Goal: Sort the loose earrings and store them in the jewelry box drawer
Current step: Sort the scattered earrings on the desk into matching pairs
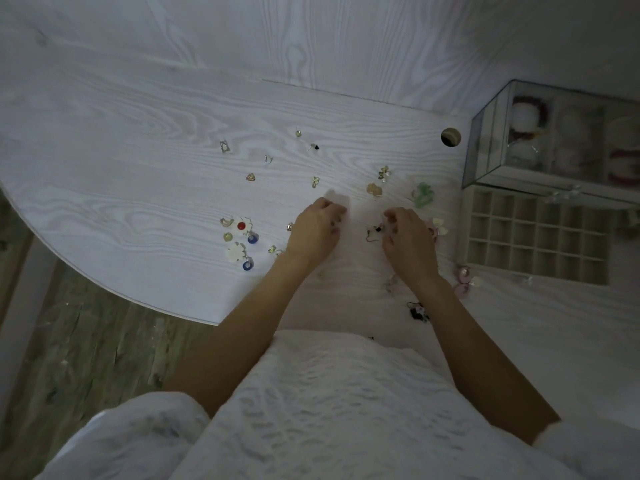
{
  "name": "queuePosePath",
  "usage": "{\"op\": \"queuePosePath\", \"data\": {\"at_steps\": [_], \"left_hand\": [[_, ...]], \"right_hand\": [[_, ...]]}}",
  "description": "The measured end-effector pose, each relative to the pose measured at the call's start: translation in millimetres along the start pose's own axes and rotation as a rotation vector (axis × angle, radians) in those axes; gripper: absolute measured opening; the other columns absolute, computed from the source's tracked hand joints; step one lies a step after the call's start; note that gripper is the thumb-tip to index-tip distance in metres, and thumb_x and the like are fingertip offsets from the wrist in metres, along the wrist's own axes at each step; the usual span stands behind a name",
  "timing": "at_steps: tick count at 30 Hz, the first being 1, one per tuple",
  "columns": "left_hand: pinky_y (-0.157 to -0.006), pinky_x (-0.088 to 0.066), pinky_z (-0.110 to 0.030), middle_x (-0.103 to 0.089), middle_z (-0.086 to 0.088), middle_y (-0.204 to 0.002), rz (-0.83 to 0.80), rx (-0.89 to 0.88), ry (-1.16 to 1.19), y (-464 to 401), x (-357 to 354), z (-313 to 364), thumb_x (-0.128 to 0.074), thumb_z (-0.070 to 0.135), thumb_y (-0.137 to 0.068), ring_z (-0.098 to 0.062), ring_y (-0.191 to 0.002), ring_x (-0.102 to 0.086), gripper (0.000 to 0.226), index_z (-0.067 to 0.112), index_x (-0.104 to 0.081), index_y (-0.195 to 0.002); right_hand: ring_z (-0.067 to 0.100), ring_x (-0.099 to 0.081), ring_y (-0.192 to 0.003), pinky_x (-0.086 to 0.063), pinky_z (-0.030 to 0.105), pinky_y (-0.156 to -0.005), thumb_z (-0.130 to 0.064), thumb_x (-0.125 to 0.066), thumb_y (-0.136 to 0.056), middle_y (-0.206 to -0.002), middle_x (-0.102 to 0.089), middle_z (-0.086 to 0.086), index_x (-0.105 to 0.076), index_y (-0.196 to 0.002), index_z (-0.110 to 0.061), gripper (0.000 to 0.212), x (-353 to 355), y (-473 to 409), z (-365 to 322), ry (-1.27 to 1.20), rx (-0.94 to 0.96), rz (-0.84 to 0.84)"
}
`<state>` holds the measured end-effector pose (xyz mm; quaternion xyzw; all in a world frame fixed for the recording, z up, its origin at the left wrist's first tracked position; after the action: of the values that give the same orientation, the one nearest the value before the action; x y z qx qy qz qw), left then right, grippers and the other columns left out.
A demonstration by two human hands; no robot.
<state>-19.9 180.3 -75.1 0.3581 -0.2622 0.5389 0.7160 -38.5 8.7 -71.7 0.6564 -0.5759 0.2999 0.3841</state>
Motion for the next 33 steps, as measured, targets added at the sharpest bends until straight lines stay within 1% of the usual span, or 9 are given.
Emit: {"op": "queuePosePath", "data": {"at_steps": [4,7,9,12,15,19,22,27,33], "left_hand": [[-0.085,-0.048,-0.032,-0.061,-0.011,-0.112,-0.002,-0.038,0.087,8,-11,9,-0.056,-0.004,-0.076,-0.025,-0.097,-0.060,0.045,0.010,-0.059,-0.119],[-0.089,-0.044,-0.033,-0.061,-0.017,-0.112,0.069,-0.036,0.068,14,-14,1,-0.056,-0.007,-0.073,-0.031,-0.102,-0.056,0.050,0.005,-0.056,-0.122],[-0.088,-0.046,-0.036,-0.060,-0.019,-0.111,0.087,-0.034,0.056,14,-14,-4,-0.058,-0.008,-0.071,-0.033,-0.098,-0.057,0.052,0.002,-0.055,-0.122],[-0.084,-0.049,-0.032,-0.057,-0.015,-0.113,0.050,-0.024,0.069,11,-12,-4,-0.061,-0.002,-0.075,-0.027,-0.089,-0.060,0.050,0.004,-0.054,-0.124],[-0.078,-0.043,-0.023,-0.057,-0.013,-0.114,0.017,-0.025,0.056,5,-14,1,-0.062,0.003,-0.078,-0.024,-0.088,-0.061,0.045,0.006,-0.055,-0.123],[-0.082,-0.048,-0.030,-0.058,-0.011,-0.114,0.006,-0.026,0.084,-1,-16,9,-0.062,0.006,-0.081,-0.021,-0.088,-0.062,0.042,0.008,-0.056,-0.122],[-0.083,-0.048,-0.031,-0.058,-0.011,-0.114,0.030,-0.013,0.104,-1,-19,13,-0.061,0.006,-0.081,-0.022,-0.092,-0.060,0.044,0.007,-0.055,-0.124],[-0.089,-0.041,-0.029,-0.055,-0.013,-0.115,0.043,-0.025,0.075,5,-23,12,-0.064,0.008,-0.077,-0.026,-0.104,-0.050,0.053,0.007,-0.051,-0.128],[-0.088,-0.047,-0.034,-0.051,-0.012,-0.118,0.012,-0.007,0.102,5,-26,14,-0.067,0.012,-0.076,-0.024,-0.102,-0.053,0.058,0.009,-0.048,-0.130]], "right_hand": [[0.031,-0.051,-0.099,-0.040,0.034,-0.080,-0.004,-0.058,-0.081,-0.109,-0.057,0.015,-0.060,-0.111,-0.007,0.030,-3,-4,-2,0.127,0.012,-0.019],[0.031,-0.050,-0.100,-0.039,0.032,-0.074,-0.004,-0.060,-0.079,-0.109,-0.057,0.015,-0.062,-0.109,-0.007,0.030,-4,-4,-6,0.139,0.008,-0.007],[0.032,-0.051,-0.099,-0.041,0.034,-0.074,-0.007,-0.063,-0.079,-0.106,-0.057,0.015,-0.063,-0.105,-0.007,0.027,-5,-5,-9,0.150,0.017,0.008],[0.033,-0.050,-0.096,-0.042,0.037,-0.077,-0.011,-0.065,-0.079,-0.101,-0.059,0.015,-0.064,-0.100,-0.006,0.022,-9,-8,-14,0.159,0.044,0.032],[0.033,-0.049,-0.096,-0.042,0.036,-0.078,-0.012,-0.065,-0.079,-0.099,-0.061,0.012,-0.065,-0.101,-0.007,0.022,-13,-10,-17,0.152,0.051,0.042],[0.031,-0.047,-0.100,-0.043,0.035,-0.082,-0.016,-0.067,-0.079,-0.103,-0.061,0.010,-0.064,-0.107,-0.009,0.029,-10,-10,-13,0.118,0.044,0.010],[0.029,-0.047,-0.105,-0.041,0.032,-0.089,-0.005,-0.062,-0.079,-0.110,-0.059,0.010,-0.061,-0.114,-0.009,0.034,3,-7,-5,0.031,0.032,0.020],[0.029,-0.048,-0.105,-0.032,0.024,-0.079,0.006,-0.052,-0.077,-0.112,-0.058,0.011,-0.061,-0.111,-0.009,0.038,23,3,20,0.051,-0.004,0.034],[0.029,-0.051,-0.100,-0.042,0.036,-0.082,-0.006,-0.062,-0.080,-0.104,-0.064,0.008,-0.063,-0.105,-0.010,0.025,11,-2,6,0.076,0.119,0.019]]}}
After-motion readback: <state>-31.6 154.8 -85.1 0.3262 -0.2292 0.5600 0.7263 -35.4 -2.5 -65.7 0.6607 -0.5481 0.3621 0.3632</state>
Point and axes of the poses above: each hand's wrist, its own y-axis away from the middle knuckle, its own x-axis out of the back of the hand, z = x × y, the point moved 1 cm from there along -y, towards the middle knuckle
